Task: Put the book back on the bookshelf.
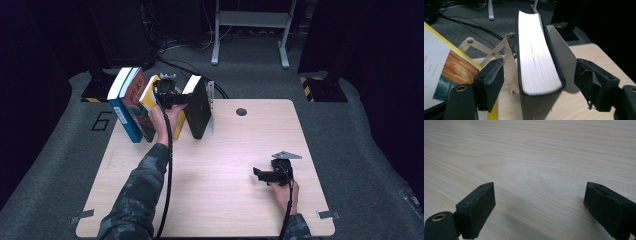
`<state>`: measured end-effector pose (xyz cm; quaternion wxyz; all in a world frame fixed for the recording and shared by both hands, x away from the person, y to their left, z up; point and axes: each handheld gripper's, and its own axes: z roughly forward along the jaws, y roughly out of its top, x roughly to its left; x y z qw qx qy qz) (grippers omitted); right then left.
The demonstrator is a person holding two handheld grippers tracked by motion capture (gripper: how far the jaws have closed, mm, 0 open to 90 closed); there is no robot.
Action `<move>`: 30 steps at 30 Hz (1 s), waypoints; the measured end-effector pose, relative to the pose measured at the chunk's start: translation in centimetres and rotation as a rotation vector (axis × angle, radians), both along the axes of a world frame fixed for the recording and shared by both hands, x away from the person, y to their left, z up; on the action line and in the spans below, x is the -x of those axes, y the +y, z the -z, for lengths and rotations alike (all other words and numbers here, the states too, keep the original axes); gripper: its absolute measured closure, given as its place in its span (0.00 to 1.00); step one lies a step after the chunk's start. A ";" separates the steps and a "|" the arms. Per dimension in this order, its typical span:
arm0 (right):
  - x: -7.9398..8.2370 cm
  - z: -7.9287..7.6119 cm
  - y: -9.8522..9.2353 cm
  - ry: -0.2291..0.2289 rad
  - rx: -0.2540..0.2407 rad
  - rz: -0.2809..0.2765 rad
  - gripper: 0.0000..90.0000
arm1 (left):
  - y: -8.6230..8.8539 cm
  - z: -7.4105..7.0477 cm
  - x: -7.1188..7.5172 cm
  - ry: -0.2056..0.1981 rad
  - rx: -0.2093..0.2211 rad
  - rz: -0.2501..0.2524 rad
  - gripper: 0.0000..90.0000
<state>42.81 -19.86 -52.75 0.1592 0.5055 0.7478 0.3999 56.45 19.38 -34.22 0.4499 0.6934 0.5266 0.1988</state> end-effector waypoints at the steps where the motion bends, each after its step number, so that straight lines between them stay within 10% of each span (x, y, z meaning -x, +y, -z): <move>1: 0.0 0.0 0.0 0.000 0.000 0.000 0.10 | 0.1 -0.1 0.3 0.011 -0.009 0.016 0.22; 13: 0.0 0.0 0.1 -0.003 0.020 -0.012 0.09 | 1.5 1.1 5.1 -0.011 -0.085 0.130 0.04; 30: 0.1 0.1 0.8 -0.008 0.058 -0.004 0.08 | 5.3 8.6 12.5 0.048 -0.151 0.160 0.01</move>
